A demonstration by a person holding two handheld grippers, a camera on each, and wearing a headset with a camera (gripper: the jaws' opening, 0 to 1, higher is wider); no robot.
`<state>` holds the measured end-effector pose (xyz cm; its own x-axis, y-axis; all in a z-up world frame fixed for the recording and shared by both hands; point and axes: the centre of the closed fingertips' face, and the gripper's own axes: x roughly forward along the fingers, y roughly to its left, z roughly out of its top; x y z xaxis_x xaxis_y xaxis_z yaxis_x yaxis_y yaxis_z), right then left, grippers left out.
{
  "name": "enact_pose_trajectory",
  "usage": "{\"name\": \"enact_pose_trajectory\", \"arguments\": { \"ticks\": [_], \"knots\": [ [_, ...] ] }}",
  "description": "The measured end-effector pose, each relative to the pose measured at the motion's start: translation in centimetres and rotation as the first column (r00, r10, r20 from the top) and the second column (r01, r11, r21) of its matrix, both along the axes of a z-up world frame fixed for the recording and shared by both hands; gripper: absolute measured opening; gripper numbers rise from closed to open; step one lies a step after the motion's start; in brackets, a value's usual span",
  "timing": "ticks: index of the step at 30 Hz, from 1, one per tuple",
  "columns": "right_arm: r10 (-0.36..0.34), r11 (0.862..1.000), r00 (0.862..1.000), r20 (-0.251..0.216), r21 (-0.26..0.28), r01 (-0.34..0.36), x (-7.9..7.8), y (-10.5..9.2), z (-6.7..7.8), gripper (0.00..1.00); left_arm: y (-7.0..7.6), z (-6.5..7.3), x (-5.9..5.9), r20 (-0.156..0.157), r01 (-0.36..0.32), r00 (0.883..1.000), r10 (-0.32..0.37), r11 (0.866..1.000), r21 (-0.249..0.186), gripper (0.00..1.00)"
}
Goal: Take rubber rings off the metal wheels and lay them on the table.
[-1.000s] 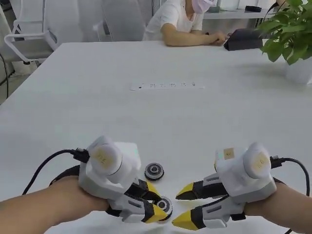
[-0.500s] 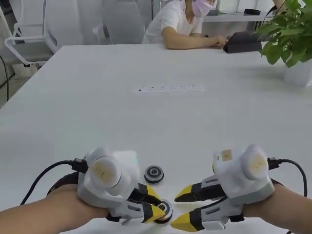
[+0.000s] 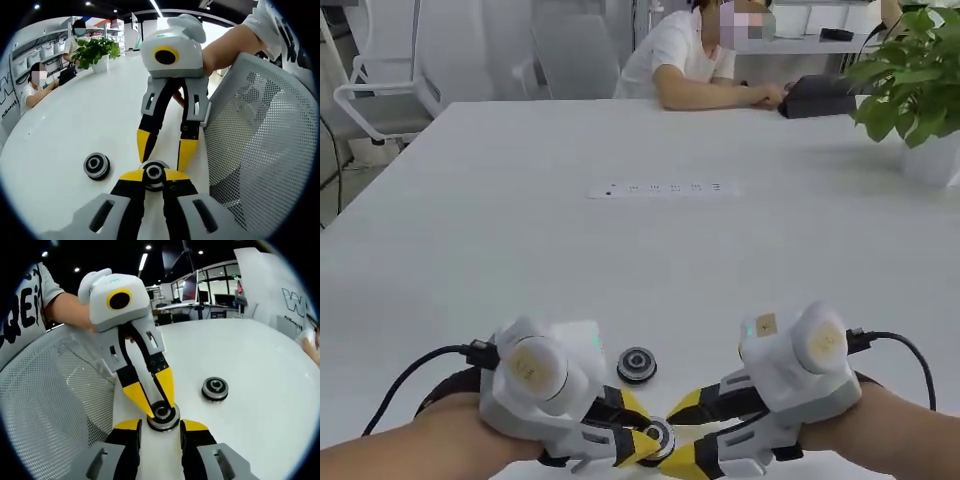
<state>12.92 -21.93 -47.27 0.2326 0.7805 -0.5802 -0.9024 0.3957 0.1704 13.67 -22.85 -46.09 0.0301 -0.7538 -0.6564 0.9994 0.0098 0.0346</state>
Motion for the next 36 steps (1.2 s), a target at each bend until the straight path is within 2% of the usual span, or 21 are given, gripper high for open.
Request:
{"name": "enact_pose_trajectory", "arguments": {
  "ticks": [8, 14, 28, 30, 36],
  "knots": [
    [-0.034, 0.999, 0.999, -0.001, -0.015, 0.034, 0.4, -0.1, -0.4, 0.25, 0.0, 0.0, 0.0, 0.001, -0.005, 1.0, 0.005, 1.0, -0.009, 0.07],
    [-0.031, 0.999, 1.0, 0.005, -0.031, 0.031, 0.2, -0.4, -0.5, 0.23, 0.0, 0.0, -0.1, 0.002, -0.007, 1.0, 0.007, 1.0, -0.01, 0.07],
    [-0.065, 0.997, 0.997, -0.041, -0.03, 0.064, -0.1, -1.3, -0.7, 0.08, 0.0, 0.0, 0.0, 0.003, -0.015, 1.0, 0.015, 1.0, -0.013, 0.07],
    [-0.072, 0.997, 0.996, -0.058, -0.02, 0.071, -0.1, -1.3, -0.6, 0.03, 0.0, 0.0, 0.0, 0.003, -0.016, 1.0, 0.016, 1.0, -0.013, 0.07],
    [-0.098, 0.995, 0.99, -0.097, -0.006, 0.098, -0.1, -1.4, -0.6, 0.01, 0.0, 0.0, 0.0, 0.004, -0.015, 1.0, 0.015, 1.0, -0.014, 0.07]
  ]
}}
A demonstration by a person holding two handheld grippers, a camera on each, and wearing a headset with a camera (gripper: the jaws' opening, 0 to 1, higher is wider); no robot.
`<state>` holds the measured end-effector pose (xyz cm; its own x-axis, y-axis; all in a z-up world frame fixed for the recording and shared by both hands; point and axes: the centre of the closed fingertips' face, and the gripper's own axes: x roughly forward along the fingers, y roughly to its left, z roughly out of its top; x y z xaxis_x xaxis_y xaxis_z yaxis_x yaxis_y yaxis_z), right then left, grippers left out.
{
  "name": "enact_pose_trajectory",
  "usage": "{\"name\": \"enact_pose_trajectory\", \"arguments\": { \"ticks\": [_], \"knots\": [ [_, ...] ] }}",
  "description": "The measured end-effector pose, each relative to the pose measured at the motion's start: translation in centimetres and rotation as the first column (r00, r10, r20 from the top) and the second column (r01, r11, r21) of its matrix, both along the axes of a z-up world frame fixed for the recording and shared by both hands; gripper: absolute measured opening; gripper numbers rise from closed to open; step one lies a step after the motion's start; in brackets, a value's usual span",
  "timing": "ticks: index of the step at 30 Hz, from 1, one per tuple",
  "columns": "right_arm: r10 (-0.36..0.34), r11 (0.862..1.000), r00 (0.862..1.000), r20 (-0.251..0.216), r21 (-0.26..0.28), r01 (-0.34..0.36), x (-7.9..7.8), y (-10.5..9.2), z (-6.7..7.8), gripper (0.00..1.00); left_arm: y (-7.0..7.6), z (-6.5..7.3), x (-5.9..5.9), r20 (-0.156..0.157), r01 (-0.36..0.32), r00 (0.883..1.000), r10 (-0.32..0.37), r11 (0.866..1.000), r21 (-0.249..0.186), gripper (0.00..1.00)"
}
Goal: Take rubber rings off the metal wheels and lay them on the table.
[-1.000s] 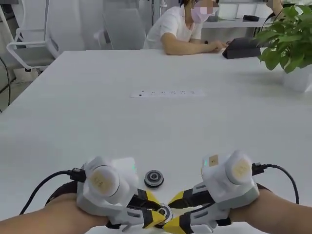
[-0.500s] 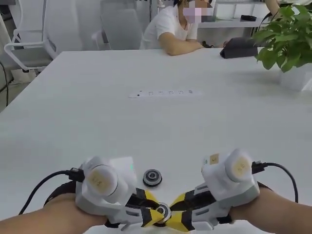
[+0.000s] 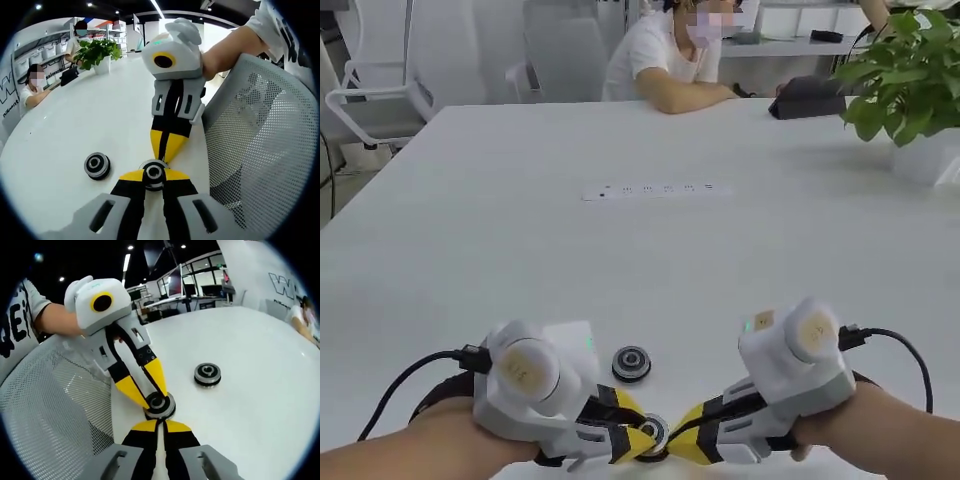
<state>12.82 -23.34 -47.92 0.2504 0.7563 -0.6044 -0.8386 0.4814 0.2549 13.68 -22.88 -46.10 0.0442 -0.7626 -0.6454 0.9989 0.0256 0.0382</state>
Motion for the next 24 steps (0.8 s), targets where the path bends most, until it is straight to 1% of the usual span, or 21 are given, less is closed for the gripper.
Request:
{"name": "enact_pose_trajectory", "arguments": {
  "ticks": [4, 5, 6, 8, 10, 13, 14, 15, 17, 18, 20, 21, 22, 23, 24],
  "knots": [
    [-0.046, 0.998, 0.998, -0.044, 0.032, 0.047, 0.2, -0.3, 0.0, 0.0, 0.0, 0.0, 0.0, 0.001, -0.001, 1.0, 0.001, 1.0, 0.0, 0.07],
    [-0.06, 0.997, 0.996, -0.059, 0.041, 0.063, 0.3, -0.3, 0.0, 0.0, 0.0, 0.0, 0.0, 0.002, -0.001, 1.0, 0.001, 1.0, 0.0, 0.07],
    [-0.08, 0.994, 0.993, -0.089, 0.062, 0.085, 0.3, -0.3, 0.0, 0.0, 0.0, 0.0, 0.0, 0.002, -0.001, 1.0, 0.001, 1.0, 0.0, 0.07],
    [-0.101, 0.991, 0.989, -0.106, 0.076, 0.109, 0.5, -0.5, 0.0, 0.0, 0.0, 0.0, 0.0, 0.003, -0.002, 1.0, 0.002, 1.0, 0.001, 0.07],
    [-0.142, 0.982, 0.979, -0.146, 0.102, 0.157, 0.7, -0.7, 0.2, 0.0, 0.0, 0.0, 0.0, 0.004, -0.001, 1.0, 0.001, 1.0, 0.002, 0.07],
    [-0.192, 0.966, 0.963, -0.188, 0.134, 0.219, 1.2, -1.0, 0.4, 0.0, 0.0, 0.0, 0.0, 0.005, -0.002, 1.0, 0.002, 1.0, 0.003, 0.07],
    [-0.201, 0.961, 0.959, -0.201, 0.149, 0.233, 1.3, -1.0, 0.5, 0.0, -0.1, 0.0, 0.1, 0.006, -0.003, 1.0, 0.003, 1.0, 0.003, 0.07],
    [-0.202, 0.958, 0.956, -0.215, 0.158, 0.238, 1.2, -1.0, 0.6, 0.0, -0.1, 0.0, 0.1, 0.007, -0.003, 1.0, 0.003, 1.0, 0.003, 0.07],
    [-0.216, 0.952, 0.948, -0.236, 0.163, 0.257, 1.2, -1.0, 0.5, 0.0, -0.1, 0.0, 0.1, 0.009, -0.004, 1.0, 0.004, 1.0, 0.003, 0.07],
    [-0.223, 0.947, 0.942, -0.25, 0.172, 0.27, 1.3, -1.0, 0.6, 0.0, -0.1, 0.0, 0.0, 0.009, -0.005, 1.0, 0.005, 1.0, 0.004, 0.07],
    [-0.228, 0.94, 0.937, -0.265, 0.19, 0.282, 1.3, -0.9, 0.9, 0.0, -0.1, 0.0, 0.0, 0.009, -0.007, 1.0, 0.007, 1.0, 0.004, 0.07],
    [-0.228, 0.932, 0.932, -0.281, 0.212, 0.293, 1.3, -0.7, 1.3, 0.0, -0.1, 0.0, 0.0, 0.01, -0.007, 1.0, 0.007, 1.0, 0.005, 0.07],
    [-0.229, 0.934, 0.931, -0.285, 0.204, 0.292, 1.2, -0.7, 1.2, 0.0, -0.1, 0.0, 0.0, 0.011, -0.008, 1.0, 0.008, 1.0, 0.005, 0.07],
    [-0.229, 0.937, 0.933, -0.277, 0.198, 0.289, 1.2, -0.7, 1.1, 0.0, -0.1, 0.0, 0.0, 0.011, -0.008, 1.0, 0.008, 1.0, 0.005, 0.07],
    [-0.228, 0.937, 0.933, -0.279, 0.2, 0.288, 1.2, -0.7, 1.1, 0.0, -0.1, 0.0, 0.1, 0.011, -0.008, 1.0, 0.008, 1.0, 0.006, 0.07]
  ]
}}
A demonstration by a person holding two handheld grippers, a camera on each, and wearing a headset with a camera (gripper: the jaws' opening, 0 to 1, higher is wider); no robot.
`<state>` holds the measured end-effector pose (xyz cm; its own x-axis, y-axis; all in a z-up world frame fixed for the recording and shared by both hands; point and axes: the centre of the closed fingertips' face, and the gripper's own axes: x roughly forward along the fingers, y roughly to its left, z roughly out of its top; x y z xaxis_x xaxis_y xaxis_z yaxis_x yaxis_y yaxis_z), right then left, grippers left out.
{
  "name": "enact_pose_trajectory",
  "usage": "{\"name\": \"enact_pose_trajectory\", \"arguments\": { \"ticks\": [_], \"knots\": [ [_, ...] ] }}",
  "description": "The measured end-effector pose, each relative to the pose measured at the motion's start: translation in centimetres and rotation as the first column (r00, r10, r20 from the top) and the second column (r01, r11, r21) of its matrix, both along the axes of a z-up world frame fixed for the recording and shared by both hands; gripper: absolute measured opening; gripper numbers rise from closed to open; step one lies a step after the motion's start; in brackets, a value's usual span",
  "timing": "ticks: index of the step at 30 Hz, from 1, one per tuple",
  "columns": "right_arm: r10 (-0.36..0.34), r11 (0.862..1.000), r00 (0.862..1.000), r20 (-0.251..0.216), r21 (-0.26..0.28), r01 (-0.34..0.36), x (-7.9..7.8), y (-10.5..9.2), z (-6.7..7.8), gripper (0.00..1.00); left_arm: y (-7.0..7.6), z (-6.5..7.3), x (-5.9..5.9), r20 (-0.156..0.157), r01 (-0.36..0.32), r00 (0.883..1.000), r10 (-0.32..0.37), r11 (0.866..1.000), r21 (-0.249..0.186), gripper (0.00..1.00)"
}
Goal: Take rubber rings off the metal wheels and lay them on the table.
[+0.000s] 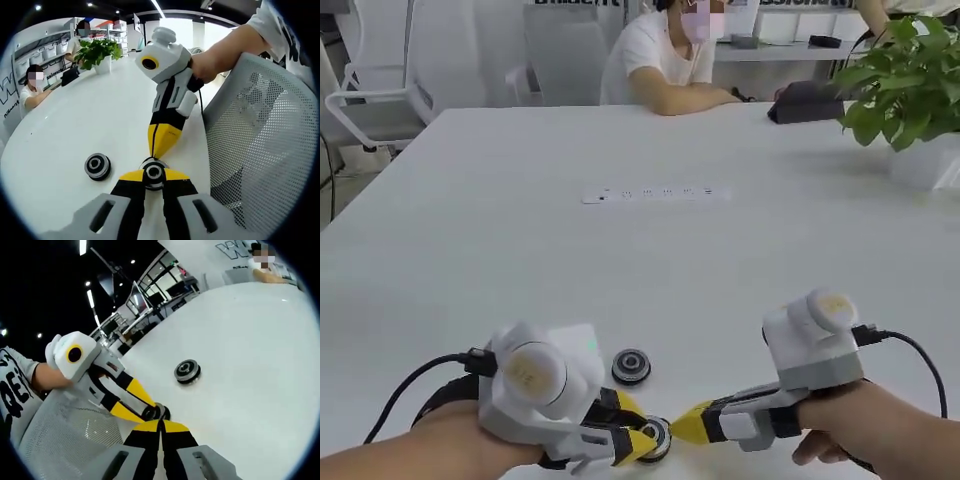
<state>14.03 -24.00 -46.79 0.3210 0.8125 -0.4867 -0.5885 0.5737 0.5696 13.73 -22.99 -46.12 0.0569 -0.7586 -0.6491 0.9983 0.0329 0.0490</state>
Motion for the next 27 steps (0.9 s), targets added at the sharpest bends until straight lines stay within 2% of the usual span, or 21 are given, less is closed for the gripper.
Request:
{"name": "enact_pose_trajectory", "arguments": {
  "ticks": [16, 27],
  "knots": [
    [-0.013, 0.999, 1.0, -0.025, 0.03, 0.013, -0.2, 0.3, 0.42, 0.0, 0.0, -0.05, 0.06, -0.007, -0.023, 1.0, 0.023, 1.0, 0.01, 0.07],
    [0.004, 1.0, 1.0, -0.017, 0.029, -0.003, -0.3, 0.6, 0.54, 0.0, 0.0, -0.05, 0.08, -0.008, -0.028, 1.0, 0.028, 1.0, 0.012, 0.07]
  ]
}}
